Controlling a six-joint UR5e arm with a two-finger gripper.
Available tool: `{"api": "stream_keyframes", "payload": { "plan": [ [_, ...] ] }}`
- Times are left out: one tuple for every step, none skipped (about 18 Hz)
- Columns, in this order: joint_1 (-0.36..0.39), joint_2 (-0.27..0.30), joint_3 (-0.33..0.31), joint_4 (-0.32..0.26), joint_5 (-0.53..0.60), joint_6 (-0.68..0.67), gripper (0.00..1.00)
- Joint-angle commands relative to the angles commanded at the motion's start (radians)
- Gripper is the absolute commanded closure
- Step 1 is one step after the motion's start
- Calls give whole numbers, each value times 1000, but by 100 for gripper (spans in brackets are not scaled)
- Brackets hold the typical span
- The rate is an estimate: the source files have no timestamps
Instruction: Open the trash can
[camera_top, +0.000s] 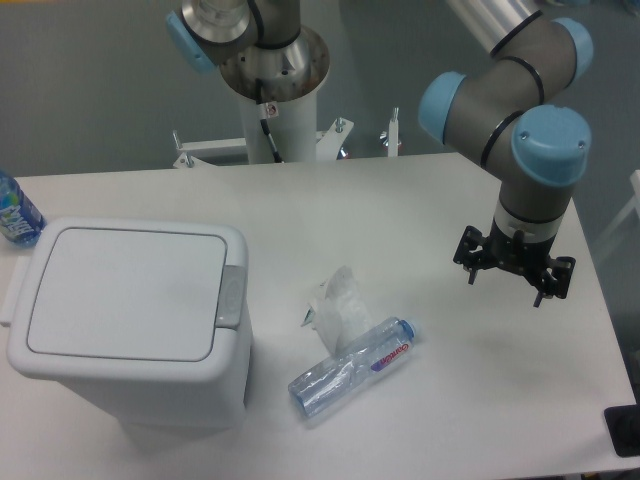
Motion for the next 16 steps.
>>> {"api": "stream_keyframes", "payload": {
  "plan": [
    [0, 0, -2, 0, 0, 0, 0],
    [0, 2, 0, 0, 0, 0, 0],
    [0, 2, 2, 0, -5, 0, 0],
    [0, 3, 2, 0, -8, 2, 0],
    [0, 6, 2, 2, -15, 2, 0],
    [0, 6, 2, 2, -29, 2, 0],
    [-2, 6, -2, 5, -46, 2, 0],
    [-3, 6, -9, 20, -63, -5, 0],
    [-5, 6, -21, 43, -72, -36, 0],
    [-6, 11, -37, 70, -81, -98, 0],
    [-14, 18, -46, 99, -93, -163, 0],
    [-21, 21, -49, 122, -113, -208, 0],
    [-21, 37, -49, 129, -145, -239, 0],
    [-23, 49, -49, 129, -187, -267, 0],
    [-25, 60, -49, 129, -227, -308, 0],
    [-26, 75, -48, 130, -267, -363, 0]
  ]
}}
